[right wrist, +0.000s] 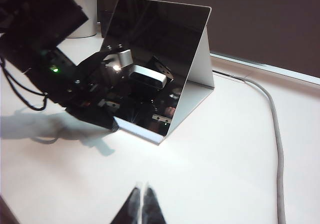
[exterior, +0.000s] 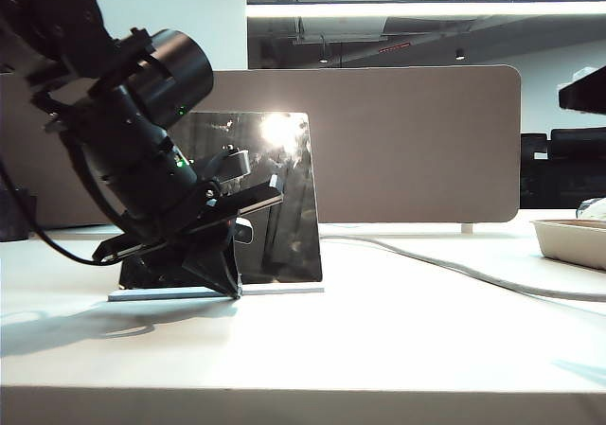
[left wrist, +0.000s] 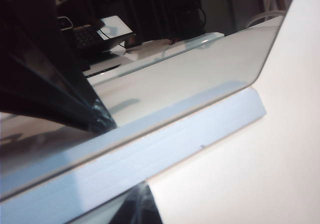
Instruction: Push the base of the mirror on the table to move it forward for a short distance.
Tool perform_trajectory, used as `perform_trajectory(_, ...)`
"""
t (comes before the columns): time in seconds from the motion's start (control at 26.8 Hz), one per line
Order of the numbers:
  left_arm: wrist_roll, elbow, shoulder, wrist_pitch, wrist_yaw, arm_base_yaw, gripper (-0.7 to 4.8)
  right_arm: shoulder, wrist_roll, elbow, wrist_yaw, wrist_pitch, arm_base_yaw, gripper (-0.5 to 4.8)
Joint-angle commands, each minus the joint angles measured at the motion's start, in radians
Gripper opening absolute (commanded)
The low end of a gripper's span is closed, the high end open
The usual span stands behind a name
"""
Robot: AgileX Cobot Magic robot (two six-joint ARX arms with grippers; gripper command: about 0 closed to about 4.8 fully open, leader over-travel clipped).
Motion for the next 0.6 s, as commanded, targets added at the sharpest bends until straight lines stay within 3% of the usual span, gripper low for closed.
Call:
perform_trajectory(0.04, 0.021, 0.03, 0.029, -0.061, -0.035, 0.013, -0.01, 0.0, -0.001, 0.001, -0.001, 0.013, 0.001, 0.22)
perform_trajectory(0.6, 0.019, 0.056, 0.062, -0.064, -0.112, 0.051, -0.01, 0.0, 0.0, 0.001, -0.001, 0.014, 0.001, 0.22)
